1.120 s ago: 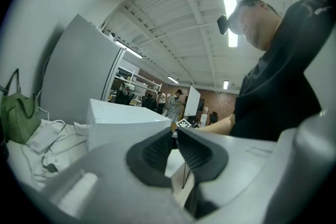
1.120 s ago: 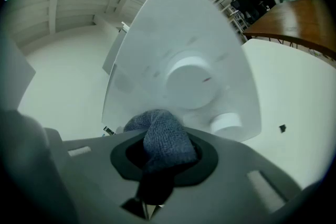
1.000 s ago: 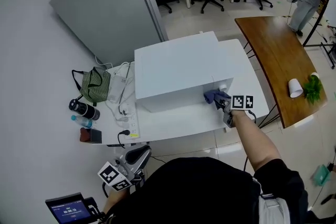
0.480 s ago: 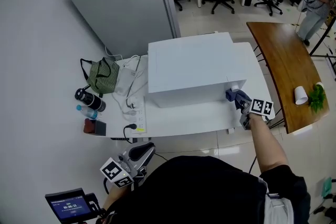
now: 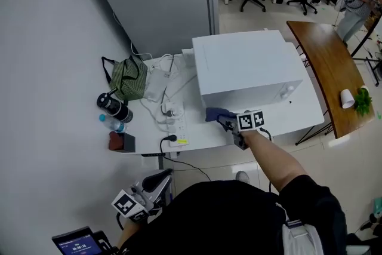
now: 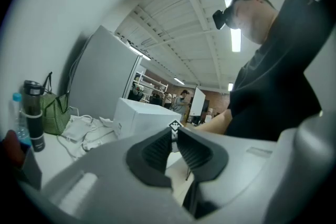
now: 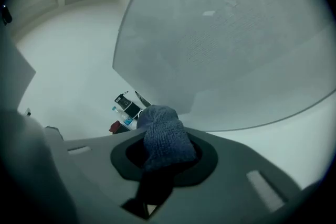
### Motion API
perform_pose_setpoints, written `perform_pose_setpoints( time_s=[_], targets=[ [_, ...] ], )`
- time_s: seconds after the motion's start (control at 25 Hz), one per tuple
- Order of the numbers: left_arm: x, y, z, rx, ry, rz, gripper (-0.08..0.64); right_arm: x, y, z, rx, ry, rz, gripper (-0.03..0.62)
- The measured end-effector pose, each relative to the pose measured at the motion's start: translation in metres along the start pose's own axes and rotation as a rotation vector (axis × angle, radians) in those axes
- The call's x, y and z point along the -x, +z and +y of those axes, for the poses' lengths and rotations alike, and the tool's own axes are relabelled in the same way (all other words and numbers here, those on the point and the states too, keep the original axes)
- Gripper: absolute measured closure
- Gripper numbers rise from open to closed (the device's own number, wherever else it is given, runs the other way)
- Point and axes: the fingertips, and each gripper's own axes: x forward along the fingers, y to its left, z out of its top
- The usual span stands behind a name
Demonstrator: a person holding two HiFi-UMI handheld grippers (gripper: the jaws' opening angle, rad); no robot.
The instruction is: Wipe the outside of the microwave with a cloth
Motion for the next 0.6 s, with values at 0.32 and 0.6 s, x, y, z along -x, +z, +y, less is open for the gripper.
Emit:
perform_pose_setpoints(
  time_s=[0.32, 0.6],
  targets=[
    [0.026, -0.010, 0.011, 0.024, 0.060, 0.033, 0.525, -0.029, 0.015, -0.012, -0.024, -0.037, -0.022, 0.523],
    [-0.065, 0.010, -0.034, 0.010, 0.010, 0.041, 0.525, 0.103, 0.029, -0.127, -0.105, -0.174, -0.121, 0.523]
  ],
)
